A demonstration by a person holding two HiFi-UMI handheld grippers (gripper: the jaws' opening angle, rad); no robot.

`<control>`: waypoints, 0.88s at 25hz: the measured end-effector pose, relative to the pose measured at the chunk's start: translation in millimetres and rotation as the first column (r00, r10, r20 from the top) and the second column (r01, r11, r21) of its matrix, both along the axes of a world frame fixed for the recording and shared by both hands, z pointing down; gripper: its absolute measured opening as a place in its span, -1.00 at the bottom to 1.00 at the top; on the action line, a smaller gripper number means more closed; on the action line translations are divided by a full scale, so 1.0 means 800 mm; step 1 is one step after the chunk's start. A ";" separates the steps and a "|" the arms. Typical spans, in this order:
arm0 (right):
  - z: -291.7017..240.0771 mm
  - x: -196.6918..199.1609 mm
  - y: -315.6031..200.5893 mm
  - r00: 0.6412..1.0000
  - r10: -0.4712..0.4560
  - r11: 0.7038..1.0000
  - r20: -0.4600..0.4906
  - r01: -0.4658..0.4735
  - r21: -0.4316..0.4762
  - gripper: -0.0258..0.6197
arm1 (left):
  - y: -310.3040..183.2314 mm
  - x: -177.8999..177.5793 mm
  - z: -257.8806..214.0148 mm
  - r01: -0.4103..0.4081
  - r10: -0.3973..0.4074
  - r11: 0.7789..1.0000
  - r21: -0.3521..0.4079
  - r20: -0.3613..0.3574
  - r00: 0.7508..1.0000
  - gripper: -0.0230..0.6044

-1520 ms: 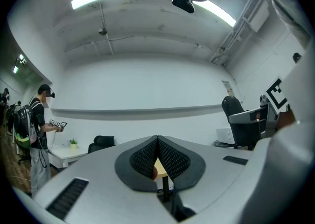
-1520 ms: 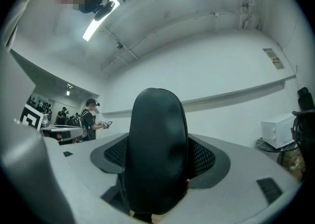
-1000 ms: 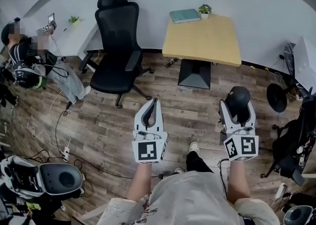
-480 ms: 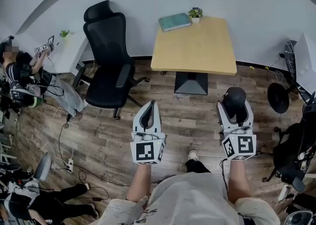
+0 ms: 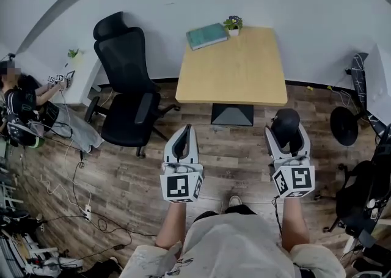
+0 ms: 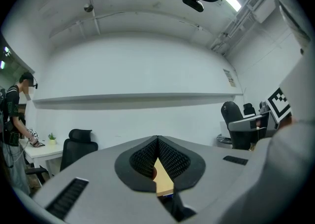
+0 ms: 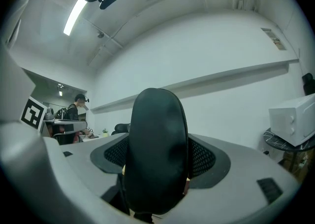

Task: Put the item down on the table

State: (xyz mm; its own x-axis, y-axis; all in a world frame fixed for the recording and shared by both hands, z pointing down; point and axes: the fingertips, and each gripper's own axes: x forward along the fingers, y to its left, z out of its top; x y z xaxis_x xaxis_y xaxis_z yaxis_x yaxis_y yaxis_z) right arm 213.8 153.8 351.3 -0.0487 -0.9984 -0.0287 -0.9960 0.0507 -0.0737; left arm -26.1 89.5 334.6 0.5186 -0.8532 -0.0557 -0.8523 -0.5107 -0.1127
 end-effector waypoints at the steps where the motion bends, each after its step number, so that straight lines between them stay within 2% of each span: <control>1: 0.000 0.004 -0.005 1.000 -0.003 1.000 0.000 0.003 0.001 0.17 | -0.005 0.004 0.000 0.002 -0.002 1.000 0.001 -0.004 1.000 -0.92; 12: 0.019 0.019 -0.063 1.000 -0.007 1.000 0.003 0.007 -0.014 0.17 | -0.065 0.029 0.014 -0.013 0.013 1.000 -0.009 -0.010 1.000 -0.92; 17: 0.020 0.019 -0.112 1.000 0.001 1.000 -0.001 -0.001 -0.025 0.17 | -0.126 0.029 0.016 -0.034 0.033 0.999 -0.006 -0.035 0.999 -0.92; 22: 0.013 0.007 -0.189 1.000 0.013 0.999 -0.019 -0.014 -0.042 0.17 | -0.200 0.016 0.010 -0.036 0.037 0.999 0.014 -0.038 0.999 -0.92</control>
State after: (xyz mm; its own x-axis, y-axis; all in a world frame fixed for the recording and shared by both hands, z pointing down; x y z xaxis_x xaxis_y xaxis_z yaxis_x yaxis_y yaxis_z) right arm 219.1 2.9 361.6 -0.0354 -0.9993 0.0142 -0.9978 0.0345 -0.0573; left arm -13.5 -70.5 342.7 0.5466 -0.8329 -0.0868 -0.8370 -0.5402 -0.0873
